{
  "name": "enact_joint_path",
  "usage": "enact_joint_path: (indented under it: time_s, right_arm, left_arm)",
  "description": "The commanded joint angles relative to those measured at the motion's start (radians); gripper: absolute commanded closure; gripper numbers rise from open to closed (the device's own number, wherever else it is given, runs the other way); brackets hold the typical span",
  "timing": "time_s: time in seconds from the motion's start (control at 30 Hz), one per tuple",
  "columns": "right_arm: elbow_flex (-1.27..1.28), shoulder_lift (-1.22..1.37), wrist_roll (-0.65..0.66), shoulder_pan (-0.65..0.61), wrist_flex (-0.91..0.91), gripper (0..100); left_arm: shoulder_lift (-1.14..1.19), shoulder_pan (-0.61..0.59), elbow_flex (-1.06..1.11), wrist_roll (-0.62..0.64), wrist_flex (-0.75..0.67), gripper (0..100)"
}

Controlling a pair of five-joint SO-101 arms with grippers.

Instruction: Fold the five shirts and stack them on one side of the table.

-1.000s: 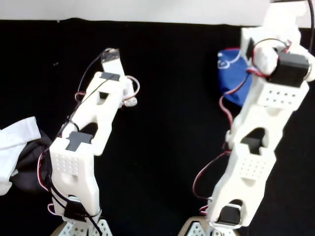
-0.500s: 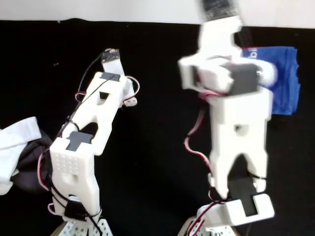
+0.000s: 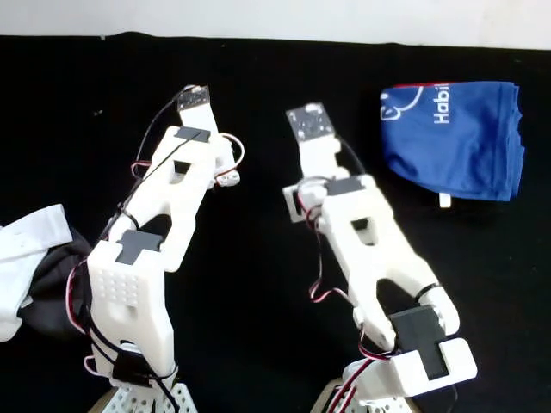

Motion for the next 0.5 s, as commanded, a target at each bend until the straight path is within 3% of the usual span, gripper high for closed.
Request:
enact_joint_path:
  time_s: [0.0,0.47]
  right_arm:
    - [0.067,-0.035,-0.005,-0.005,-0.114,99.3]
    - [0.255,-0.033,-0.005,-0.005,-0.361,99.0]
  left_arm:
    - [0.002,-0.013,-0.019,0.008,-0.012,99]
    - [-0.004,-0.007,-0.028,0.003,0.012,97]
